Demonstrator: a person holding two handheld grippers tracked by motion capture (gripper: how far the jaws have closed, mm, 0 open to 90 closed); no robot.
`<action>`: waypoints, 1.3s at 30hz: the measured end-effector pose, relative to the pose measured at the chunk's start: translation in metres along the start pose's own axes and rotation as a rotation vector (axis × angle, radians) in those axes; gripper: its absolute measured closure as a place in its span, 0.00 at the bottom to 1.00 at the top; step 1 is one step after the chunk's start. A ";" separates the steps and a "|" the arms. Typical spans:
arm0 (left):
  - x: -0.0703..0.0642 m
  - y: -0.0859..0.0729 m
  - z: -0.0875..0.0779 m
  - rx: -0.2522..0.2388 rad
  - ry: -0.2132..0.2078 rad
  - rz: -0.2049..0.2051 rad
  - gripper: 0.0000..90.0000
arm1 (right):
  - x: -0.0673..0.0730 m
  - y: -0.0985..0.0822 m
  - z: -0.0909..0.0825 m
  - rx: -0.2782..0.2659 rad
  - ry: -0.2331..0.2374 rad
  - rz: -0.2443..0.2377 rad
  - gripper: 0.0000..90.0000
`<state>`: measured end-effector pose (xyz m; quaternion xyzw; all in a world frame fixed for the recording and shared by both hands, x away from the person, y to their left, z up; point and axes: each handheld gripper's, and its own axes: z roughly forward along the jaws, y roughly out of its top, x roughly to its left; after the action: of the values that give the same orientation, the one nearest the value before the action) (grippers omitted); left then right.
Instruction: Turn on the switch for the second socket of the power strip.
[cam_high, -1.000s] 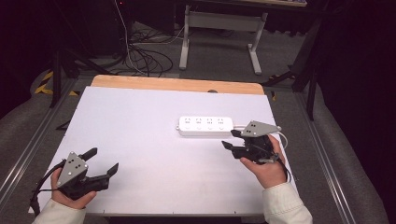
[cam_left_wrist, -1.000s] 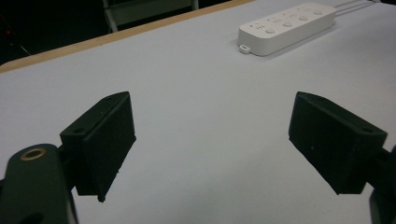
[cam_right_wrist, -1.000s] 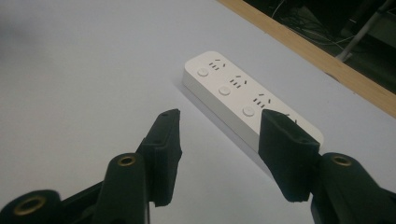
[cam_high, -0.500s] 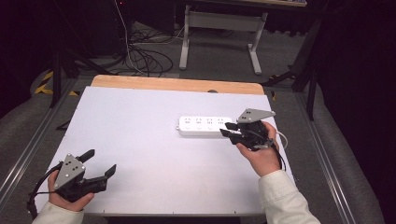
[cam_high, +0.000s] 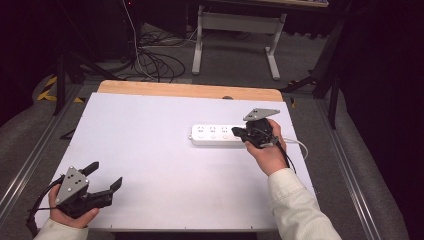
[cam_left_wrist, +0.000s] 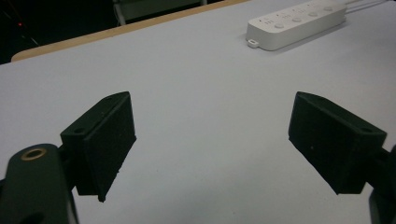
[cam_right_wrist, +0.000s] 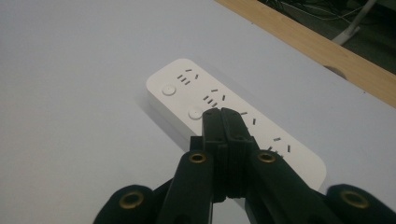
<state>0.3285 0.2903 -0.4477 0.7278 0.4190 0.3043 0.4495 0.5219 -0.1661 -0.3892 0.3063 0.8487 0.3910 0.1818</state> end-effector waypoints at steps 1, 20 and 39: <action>0.000 0.000 0.000 -0.001 0.001 0.000 0.17 | -0.001 0.000 0.003 -0.001 0.000 0.005 1.00; 0.001 0.000 0.000 0.002 -0.003 0.002 0.17 | -0.017 -0.005 0.037 -0.003 -0.045 0.040 1.00; 0.001 0.000 0.000 0.001 -0.009 0.000 0.17 | -0.020 -0.014 0.063 0.042 -0.025 0.083 1.00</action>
<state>0.3292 0.2913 -0.4476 0.7294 0.4173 0.3005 0.4510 0.5665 -0.1515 -0.4381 0.3500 0.8410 0.3763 0.1693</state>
